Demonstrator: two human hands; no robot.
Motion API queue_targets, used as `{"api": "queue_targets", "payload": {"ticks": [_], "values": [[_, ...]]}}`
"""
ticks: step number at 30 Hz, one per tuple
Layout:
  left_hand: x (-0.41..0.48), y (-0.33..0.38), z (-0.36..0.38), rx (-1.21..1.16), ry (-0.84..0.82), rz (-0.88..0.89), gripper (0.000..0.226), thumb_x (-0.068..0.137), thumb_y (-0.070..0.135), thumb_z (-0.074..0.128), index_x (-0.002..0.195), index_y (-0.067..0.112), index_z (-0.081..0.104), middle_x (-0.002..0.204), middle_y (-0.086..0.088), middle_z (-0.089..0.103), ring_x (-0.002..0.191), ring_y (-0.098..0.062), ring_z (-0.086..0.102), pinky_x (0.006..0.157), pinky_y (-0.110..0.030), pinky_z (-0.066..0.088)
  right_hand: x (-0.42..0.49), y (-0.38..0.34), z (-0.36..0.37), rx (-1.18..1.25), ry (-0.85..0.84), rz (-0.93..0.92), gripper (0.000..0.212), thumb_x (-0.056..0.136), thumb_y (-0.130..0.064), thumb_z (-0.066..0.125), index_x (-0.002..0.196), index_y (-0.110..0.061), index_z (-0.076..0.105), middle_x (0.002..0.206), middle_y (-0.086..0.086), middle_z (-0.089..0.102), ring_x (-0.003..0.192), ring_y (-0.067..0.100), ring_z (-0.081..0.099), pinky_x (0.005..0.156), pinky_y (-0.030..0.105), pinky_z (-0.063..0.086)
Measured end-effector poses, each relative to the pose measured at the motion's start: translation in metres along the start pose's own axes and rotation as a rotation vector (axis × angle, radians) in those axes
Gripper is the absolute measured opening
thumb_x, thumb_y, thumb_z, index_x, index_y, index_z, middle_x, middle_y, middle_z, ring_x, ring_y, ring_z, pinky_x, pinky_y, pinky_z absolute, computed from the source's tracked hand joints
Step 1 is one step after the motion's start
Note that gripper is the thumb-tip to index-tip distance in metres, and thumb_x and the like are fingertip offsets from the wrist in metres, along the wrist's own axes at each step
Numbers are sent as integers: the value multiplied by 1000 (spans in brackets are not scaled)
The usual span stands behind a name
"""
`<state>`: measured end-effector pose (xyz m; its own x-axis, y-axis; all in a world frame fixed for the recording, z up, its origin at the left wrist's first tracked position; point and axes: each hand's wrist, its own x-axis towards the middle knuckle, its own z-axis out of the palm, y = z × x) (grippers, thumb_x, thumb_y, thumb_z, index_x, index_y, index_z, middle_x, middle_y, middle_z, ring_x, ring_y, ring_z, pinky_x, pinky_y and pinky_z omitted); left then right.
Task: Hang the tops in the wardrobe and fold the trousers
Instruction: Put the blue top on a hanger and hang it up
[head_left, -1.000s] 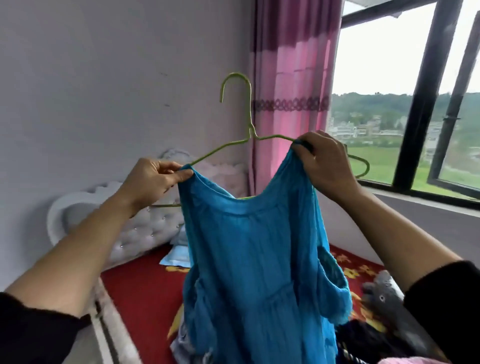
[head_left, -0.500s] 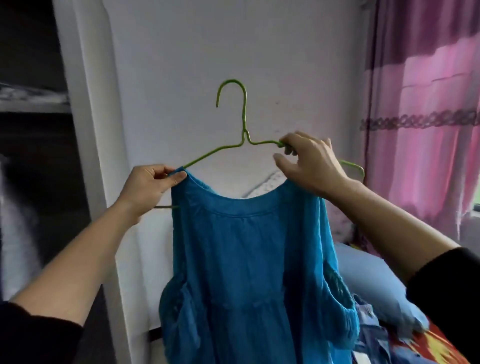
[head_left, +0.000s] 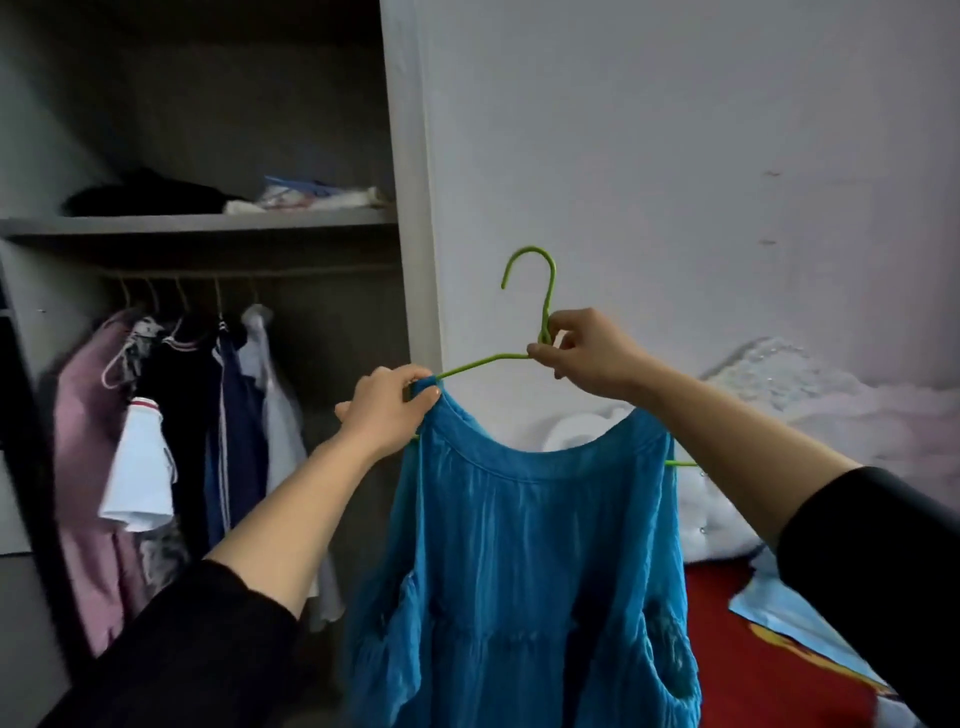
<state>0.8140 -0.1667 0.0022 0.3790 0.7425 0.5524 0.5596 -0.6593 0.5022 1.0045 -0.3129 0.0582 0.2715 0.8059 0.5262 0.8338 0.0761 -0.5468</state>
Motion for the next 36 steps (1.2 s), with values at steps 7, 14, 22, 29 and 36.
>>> {"api": "queue_targets", "payload": {"ticks": [7, 14, 22, 29, 36], "values": [[46, -76, 3, 128, 7, -121, 48, 96, 43, 44, 141, 29, 38, 140, -6, 44, 131, -29, 34, 106, -50, 32, 77, -21, 91, -99, -81, -103, 19, 91, -28, 63, 76, -20, 55, 68, 2, 67, 50, 9, 57, 54, 27, 47], [113, -164, 0, 165, -24, -230, 52, 95, 43, 45, 143, 26, 36, 141, -8, 44, 132, -29, 36, 105, -48, 34, 172, -41, 183, -166, -135, -223, 13, 89, -25, 64, 83, -17, 55, 75, 0, 61, 67, 15, 61, 61, 26, 49], [188, -249, -3, 223, 60, -284, 58, 93, 36, 52, 146, 22, 30, 147, -7, 38, 135, -30, 32, 106, -48, 32, 266, -69, 273, -283, -106, -248, 8, 86, -17, 61, 90, -16, 53, 86, 3, 49, 79, 25, 51, 66, 36, 43], [260, -318, 4, 309, 122, -189, 62, 91, 32, 55, 145, 21, 29, 148, -8, 34, 136, -28, 28, 105, -46, 32, 342, -61, 339, -254, -18, -111, 10, 89, -18, 62, 93, -16, 53, 84, 2, 54, 72, 18, 50, 61, 33, 39], [355, -377, -11, 378, 184, -25, 72, 86, 28, 61, 147, 19, 24, 154, -12, 21, 140, -30, 18, 110, -44, 27, 428, -75, 390, -258, 147, -76, 11, 88, -18, 59, 98, -12, 58, 92, 6, 57, 87, 27, 56, 66, 36, 40]]}}
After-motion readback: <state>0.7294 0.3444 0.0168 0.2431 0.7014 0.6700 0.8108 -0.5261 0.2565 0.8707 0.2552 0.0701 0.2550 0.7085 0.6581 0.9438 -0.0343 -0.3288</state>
